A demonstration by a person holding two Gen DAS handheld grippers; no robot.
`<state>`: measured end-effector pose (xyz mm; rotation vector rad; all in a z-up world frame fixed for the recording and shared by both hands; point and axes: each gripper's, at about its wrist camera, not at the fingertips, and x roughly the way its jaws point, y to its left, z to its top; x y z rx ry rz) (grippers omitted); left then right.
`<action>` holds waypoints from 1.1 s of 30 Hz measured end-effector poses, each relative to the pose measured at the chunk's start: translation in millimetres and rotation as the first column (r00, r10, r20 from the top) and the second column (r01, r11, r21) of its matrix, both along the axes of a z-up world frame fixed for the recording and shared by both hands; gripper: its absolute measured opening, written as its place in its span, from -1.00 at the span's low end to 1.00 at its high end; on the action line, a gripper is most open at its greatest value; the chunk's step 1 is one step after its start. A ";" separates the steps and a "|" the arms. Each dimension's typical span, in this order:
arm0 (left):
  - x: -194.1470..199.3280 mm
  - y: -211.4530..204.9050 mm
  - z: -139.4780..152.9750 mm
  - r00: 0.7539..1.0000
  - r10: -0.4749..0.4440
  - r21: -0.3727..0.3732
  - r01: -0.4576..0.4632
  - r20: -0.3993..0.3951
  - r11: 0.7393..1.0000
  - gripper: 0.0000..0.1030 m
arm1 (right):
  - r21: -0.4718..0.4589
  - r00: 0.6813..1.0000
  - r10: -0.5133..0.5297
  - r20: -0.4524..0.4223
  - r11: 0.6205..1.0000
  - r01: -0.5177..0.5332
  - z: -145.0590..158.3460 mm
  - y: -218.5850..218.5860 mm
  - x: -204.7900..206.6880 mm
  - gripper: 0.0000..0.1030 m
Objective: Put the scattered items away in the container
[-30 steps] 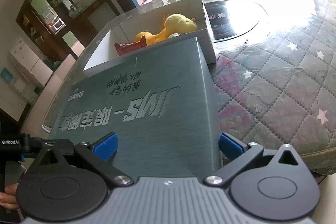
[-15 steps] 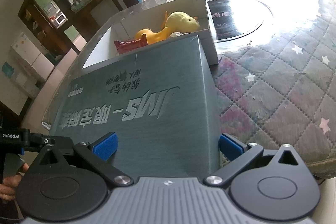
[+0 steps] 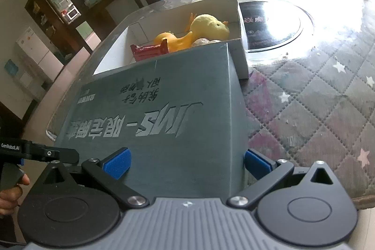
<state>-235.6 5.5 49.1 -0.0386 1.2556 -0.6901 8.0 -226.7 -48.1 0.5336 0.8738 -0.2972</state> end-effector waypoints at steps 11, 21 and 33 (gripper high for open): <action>-3.1 -13.0 11.4 0.991 -0.109 0.054 0.105 0.079 0.993 1.00 | -0.010 1.000 0.014 0.000 1.000 -0.014 -4.5 -6.5 9.7 1.00; 9.6 -22.2 13.6 0.986 -0.156 0.075 0.152 0.058 0.986 1.00 | -0.001 1.000 0.022 0.004 1.000 -0.022 -6.2 -10.8 11.3 1.00; 14.7 -25.7 9.2 0.980 -0.190 0.063 0.186 0.061 0.980 1.00 | 0.006 1.000 0.027 0.008 1.000 -0.027 -8.2 -15.8 13.9 1.00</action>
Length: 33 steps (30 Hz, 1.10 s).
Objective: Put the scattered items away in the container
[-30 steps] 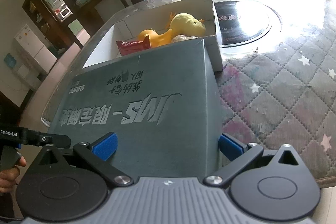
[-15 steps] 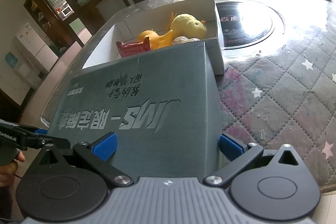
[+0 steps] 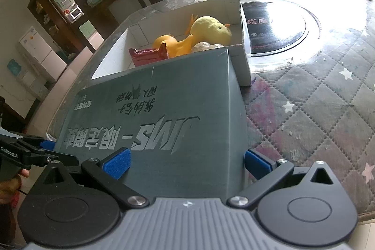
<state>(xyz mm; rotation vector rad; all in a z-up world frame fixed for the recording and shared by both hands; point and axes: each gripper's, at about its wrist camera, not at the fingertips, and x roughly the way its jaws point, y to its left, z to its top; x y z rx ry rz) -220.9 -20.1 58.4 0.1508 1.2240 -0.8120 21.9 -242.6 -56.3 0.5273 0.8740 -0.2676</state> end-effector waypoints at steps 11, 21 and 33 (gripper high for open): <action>7.9 3.6 -3.9 1.000 0.008 -0.028 -0.009 -0.022 1.000 1.00 | 0.011 1.000 -0.002 0.024 1.000 0.002 -4.1 -6.4 5.2 1.00; 6.2 1.8 -3.6 1.000 -0.018 -0.030 0.017 -0.019 0.999 1.00 | 0.019 0.999 0.008 0.034 1.000 -0.008 -4.0 -4.1 6.8 1.00; 0.8 7.5 4.3 1.000 -0.014 -0.048 0.014 -0.013 0.999 1.00 | -0.007 0.999 0.011 0.050 1.000 -0.011 7.9 7.1 2.3 1.00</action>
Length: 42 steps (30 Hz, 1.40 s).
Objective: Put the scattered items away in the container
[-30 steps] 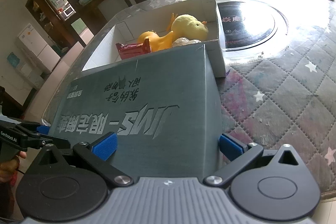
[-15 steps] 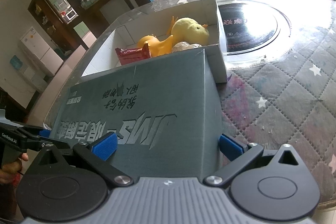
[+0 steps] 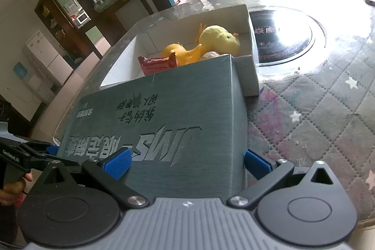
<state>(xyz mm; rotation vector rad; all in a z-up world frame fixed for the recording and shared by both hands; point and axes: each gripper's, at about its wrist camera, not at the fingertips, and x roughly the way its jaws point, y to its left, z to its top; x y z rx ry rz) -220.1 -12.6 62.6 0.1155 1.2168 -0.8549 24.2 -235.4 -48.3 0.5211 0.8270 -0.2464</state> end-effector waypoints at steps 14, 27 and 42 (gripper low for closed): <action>-14.0 15.9 31.8 0.999 0.005 -0.043 -0.002 0.053 0.999 1.00 | -0.002 0.999 -0.004 0.042 1.000 0.004 26.5 13.2 -14.0 1.00; 5.4 -1.1 65.5 0.991 0.016 -0.084 -0.005 0.134 0.996 1.00 | -0.046 0.993 -0.041 0.111 0.998 0.047 55.9 0.8 4.6 1.00; 79.0 -53.6 82.8 0.988 0.058 -0.109 -0.042 0.143 0.993 1.00 | -0.095 0.992 -0.049 0.114 0.994 0.060 75.4 -53.4 72.8 1.00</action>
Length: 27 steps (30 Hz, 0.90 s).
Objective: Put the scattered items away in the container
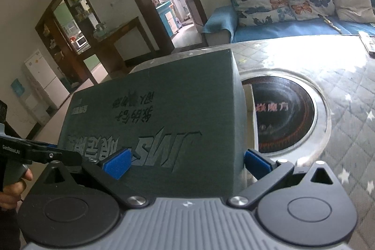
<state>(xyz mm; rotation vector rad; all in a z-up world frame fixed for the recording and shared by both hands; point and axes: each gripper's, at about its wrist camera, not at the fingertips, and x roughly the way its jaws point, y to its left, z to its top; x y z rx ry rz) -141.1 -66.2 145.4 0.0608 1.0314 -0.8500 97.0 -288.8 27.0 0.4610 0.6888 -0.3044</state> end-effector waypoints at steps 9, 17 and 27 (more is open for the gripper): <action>33.9 -35.1 5.1 1.000 -0.014 0.035 0.014 -0.010 0.999 1.00 | 0.002 1.000 -0.013 -0.024 1.000 0.013 5.7 -34.4 35.4 1.00; 53.6 -44.0 6.0 0.999 -0.004 0.061 0.006 -0.033 0.998 1.00 | 0.052 0.999 -0.010 -0.043 0.999 0.012 0.8 -53.6 58.7 1.00; 82.6 -47.2 -6.7 0.995 0.014 0.069 -0.007 -0.101 0.998 1.00 | 0.103 0.997 -0.007 -0.078 0.995 0.015 -14.9 -69.0 71.1 1.00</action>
